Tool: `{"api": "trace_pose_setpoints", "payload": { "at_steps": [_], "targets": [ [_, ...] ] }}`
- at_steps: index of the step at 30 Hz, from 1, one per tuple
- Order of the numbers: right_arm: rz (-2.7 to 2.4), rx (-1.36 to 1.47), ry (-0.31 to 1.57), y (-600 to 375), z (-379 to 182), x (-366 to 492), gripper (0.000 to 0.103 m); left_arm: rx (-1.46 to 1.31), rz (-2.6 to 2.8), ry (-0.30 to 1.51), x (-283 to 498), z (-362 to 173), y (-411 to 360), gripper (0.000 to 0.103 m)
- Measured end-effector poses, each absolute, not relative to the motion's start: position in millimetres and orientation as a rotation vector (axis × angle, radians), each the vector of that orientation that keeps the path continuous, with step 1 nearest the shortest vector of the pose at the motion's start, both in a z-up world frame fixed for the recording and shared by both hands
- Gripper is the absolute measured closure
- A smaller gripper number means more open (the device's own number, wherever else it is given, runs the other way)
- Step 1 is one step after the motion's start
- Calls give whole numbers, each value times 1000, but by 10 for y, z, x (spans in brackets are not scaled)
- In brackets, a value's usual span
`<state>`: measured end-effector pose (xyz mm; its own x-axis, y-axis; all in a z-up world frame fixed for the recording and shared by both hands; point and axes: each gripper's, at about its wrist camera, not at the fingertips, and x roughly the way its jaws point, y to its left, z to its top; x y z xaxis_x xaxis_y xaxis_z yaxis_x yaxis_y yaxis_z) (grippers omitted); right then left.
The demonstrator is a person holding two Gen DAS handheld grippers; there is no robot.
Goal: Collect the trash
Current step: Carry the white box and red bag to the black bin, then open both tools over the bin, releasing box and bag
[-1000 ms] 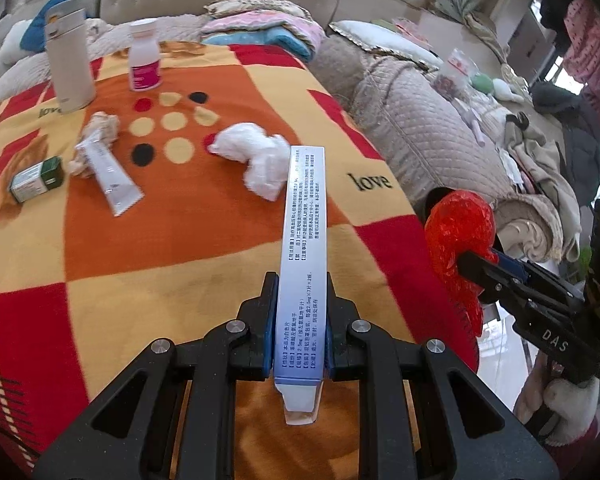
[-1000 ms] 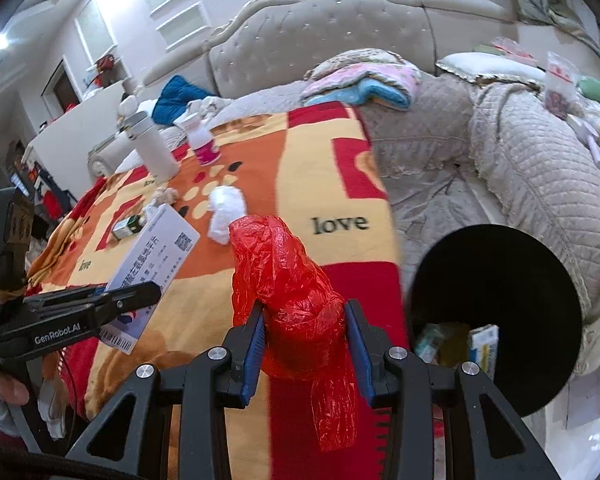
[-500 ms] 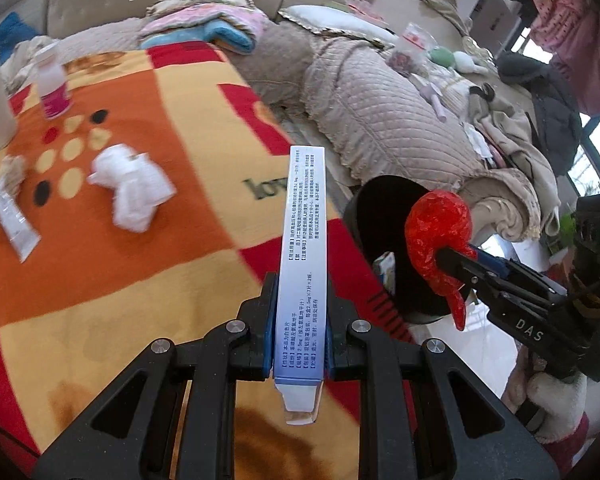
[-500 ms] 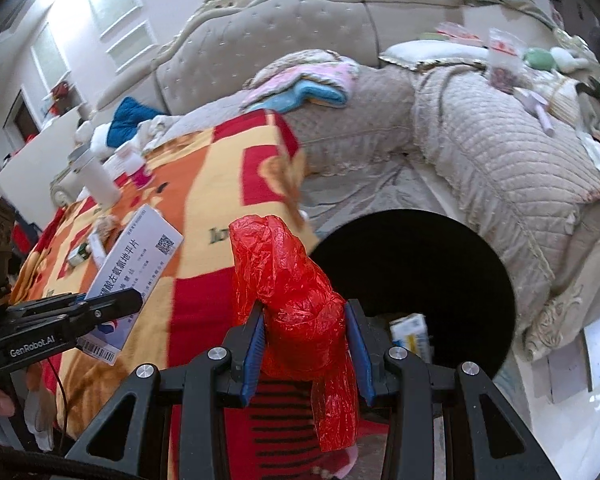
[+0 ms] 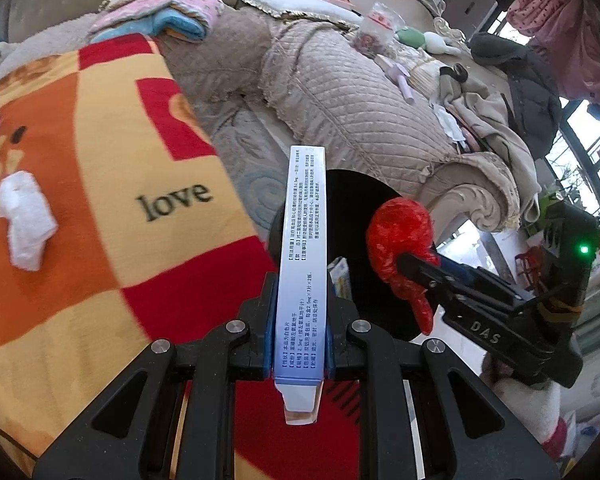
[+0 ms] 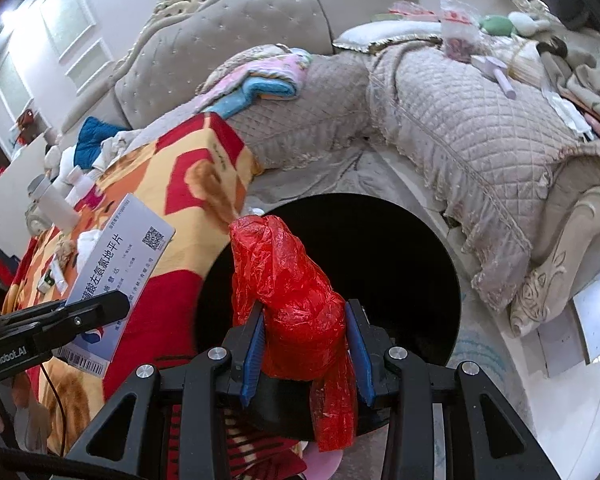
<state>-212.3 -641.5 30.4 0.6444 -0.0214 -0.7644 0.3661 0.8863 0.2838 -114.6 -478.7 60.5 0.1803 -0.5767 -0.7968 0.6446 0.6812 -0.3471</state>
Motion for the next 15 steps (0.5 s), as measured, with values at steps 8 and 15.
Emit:
{"api": "trace_pose_setpoints", "payload": {
  "at_steps": [8, 15],
  "targets": [
    [-244, 475, 863, -6520, 183, -2096, 66, 63, -891, 1117, -1127, 516, -4977, 87],
    [-252, 480, 872, -6538, 140, -2060, 66, 50, -883, 1133, -1077, 443, -4988, 87]
  ]
}}
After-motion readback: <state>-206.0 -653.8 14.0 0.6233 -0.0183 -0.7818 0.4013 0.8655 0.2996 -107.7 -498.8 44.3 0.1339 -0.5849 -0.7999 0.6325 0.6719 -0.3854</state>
